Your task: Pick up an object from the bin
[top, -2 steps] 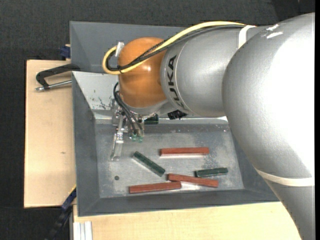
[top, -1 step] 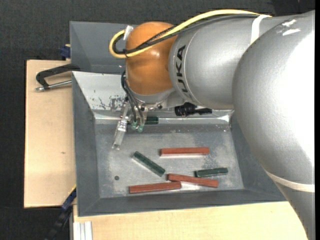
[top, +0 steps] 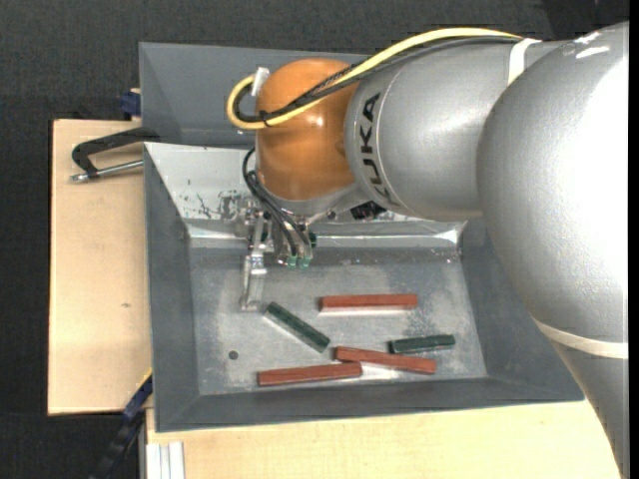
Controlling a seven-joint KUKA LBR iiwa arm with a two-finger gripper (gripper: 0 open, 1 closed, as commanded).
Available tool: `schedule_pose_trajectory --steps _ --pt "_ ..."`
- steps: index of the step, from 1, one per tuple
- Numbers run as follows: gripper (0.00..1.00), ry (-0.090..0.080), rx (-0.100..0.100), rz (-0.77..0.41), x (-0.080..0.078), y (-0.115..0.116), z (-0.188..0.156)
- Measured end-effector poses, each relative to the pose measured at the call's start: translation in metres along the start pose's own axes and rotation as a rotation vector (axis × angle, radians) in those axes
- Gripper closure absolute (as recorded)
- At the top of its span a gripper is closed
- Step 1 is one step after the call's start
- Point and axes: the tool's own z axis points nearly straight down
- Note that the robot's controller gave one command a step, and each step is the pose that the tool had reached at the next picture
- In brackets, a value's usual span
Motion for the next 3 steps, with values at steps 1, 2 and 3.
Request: schedule_pose_trajectory --steps 1,2,3 --pt "0.00 0.009 0.003 -0.186 0.029 -0.022 0.012" --pt "0.00 0.009 0.002 -0.047 0.029 -0.046 0.015" --pt "0.00 0.003 0.001 -0.044 0.028 -0.052 0.018"
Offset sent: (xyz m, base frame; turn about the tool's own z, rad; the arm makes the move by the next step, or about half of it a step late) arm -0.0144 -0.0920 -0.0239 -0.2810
